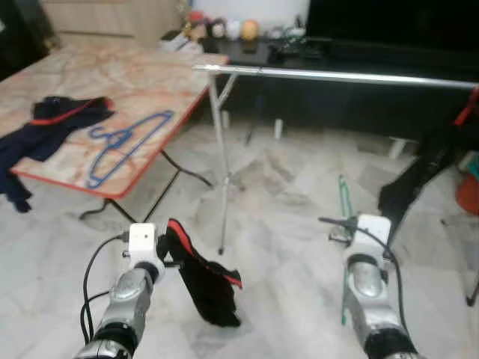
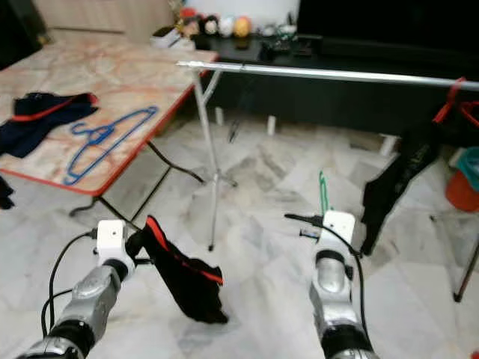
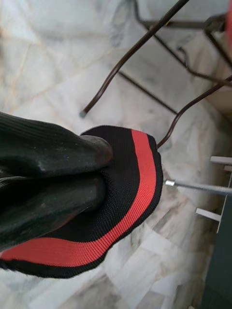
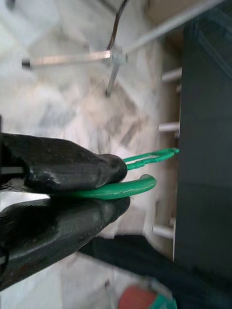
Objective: Hang hanger
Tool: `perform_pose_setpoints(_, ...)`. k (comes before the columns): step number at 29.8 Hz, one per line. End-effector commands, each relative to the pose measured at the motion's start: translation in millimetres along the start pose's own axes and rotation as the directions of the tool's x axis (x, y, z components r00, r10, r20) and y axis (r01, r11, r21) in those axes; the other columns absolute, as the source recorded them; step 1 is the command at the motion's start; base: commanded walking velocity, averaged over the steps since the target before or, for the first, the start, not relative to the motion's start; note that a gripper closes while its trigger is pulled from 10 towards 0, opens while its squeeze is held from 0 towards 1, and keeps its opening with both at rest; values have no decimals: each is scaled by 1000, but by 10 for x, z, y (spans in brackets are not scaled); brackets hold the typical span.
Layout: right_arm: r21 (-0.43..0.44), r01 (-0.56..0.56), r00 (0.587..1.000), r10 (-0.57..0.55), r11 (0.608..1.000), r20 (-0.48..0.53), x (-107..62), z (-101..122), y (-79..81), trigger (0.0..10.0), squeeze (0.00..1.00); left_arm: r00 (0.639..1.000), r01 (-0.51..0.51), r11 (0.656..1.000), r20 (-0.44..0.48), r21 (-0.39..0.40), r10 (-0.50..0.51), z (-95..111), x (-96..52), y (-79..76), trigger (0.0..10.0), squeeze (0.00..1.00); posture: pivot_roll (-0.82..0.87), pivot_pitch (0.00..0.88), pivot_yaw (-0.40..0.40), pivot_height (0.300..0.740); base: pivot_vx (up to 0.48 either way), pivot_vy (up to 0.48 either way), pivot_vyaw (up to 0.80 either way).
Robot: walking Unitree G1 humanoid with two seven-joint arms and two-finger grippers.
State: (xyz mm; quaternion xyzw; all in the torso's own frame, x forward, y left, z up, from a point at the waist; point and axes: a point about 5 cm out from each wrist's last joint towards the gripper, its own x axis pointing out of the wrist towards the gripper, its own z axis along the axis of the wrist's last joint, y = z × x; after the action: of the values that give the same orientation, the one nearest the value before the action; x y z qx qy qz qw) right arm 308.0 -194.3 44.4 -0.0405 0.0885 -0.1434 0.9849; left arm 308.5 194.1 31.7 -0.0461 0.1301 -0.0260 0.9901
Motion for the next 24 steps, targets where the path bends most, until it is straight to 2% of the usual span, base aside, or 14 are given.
perform_pose_setpoints(1, 5, 27, 1000, -27, 1000, 0, 17, 5, -80, 10000, 0, 998, 4, 1000, 66, 7, -4, 163, 54, -19, 10000, 0, 42, 0, 51, 740, 0, 364, 0)
perform_pose_setpoints(14, 11, 30, 999, -30, 999, -16, 9, -25, -37, 10000, 0, 995, 0, 1000, 103, 12, -1, 246, 56, 3, 10000, 0, 56, 0, 48, 740, 0, 363, 0)
perform_pose_setpoints(24, 13, 34, 999, -34, 999, -18, 20, -15, -35, 10000, 0, 993, 15, 1000, 120, 16, -17, 284, 63, -52, 10000, 0, 59, 8, 47, 740, 0, 362, 0)
